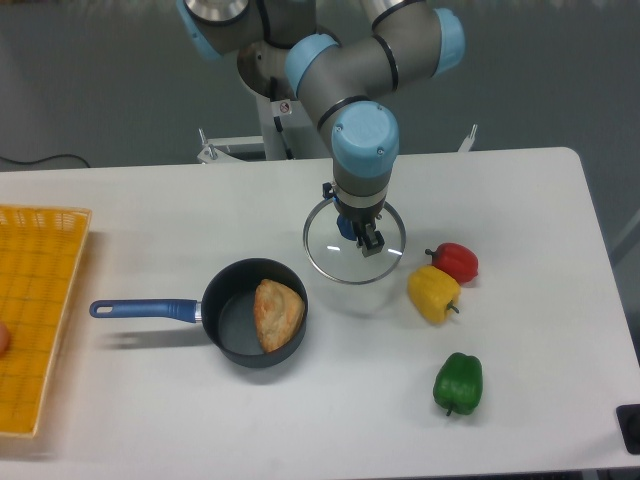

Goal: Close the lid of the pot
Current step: 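Lift the glass lid by its knob with the gripper, then carry the glass lid over the blue-handled saucepan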

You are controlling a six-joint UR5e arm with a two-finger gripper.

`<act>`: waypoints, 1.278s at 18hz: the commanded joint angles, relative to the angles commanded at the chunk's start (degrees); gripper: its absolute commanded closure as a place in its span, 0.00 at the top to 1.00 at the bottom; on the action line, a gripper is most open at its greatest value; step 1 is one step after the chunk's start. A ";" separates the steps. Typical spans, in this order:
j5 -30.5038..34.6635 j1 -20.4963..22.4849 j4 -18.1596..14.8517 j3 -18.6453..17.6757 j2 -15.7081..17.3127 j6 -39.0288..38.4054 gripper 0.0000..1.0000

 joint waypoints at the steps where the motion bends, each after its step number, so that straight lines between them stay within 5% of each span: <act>1: 0.00 -0.61 0.00 0.18 -0.17 -0.53 0.64; 8: -0.09 -3.87 -3.34 3.86 -1.40 -5.27 0.64; 23: -0.97 -10.37 -2.99 6.68 -3.95 -14.50 0.64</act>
